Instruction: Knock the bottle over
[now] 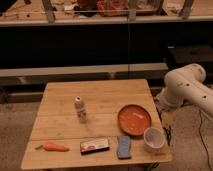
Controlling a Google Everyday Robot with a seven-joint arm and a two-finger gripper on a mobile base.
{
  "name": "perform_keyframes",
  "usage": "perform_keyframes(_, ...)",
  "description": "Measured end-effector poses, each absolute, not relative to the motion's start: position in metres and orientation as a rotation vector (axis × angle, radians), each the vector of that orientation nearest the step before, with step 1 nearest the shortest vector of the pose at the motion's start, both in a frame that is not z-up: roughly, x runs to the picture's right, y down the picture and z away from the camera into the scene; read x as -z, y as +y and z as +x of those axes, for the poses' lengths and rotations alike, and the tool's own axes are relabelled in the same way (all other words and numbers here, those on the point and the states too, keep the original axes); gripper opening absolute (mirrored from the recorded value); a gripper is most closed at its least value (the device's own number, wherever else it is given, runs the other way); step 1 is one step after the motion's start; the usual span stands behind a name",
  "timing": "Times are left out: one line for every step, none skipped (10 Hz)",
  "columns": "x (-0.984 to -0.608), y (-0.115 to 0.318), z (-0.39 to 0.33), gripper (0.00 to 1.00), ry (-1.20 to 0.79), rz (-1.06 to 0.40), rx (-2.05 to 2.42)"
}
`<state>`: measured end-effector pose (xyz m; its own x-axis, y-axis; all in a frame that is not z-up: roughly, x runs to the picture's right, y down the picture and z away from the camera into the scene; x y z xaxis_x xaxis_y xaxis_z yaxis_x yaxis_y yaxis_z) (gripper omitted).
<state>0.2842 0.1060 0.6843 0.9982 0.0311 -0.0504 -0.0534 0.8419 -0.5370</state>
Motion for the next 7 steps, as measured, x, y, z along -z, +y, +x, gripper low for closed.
perform_keyframes(-0.6843,0.106,0.2842,0.8,0.04,-0.568,-0.045)
perform_keyframes(-0.6842,0.106,0.2843,0.8,0.04,-0.568,-0.045)
perform_keyframes(-0.6843,0.106,0.2843,0.8,0.04,-0.568,-0.045)
perform_keyframes(-0.6843,0.106,0.2843,0.8,0.04,-0.568,-0.045)
perform_keyframes(-0.6843,0.106,0.2842,0.8,0.04,-0.568,-0.045)
perform_keyframes(-0.6843,0.106,0.2842,0.8,0.04,-0.568,-0.045)
perform_keyframes(-0.6843,0.106,0.2843,0.8,0.04,-0.568,-0.045)
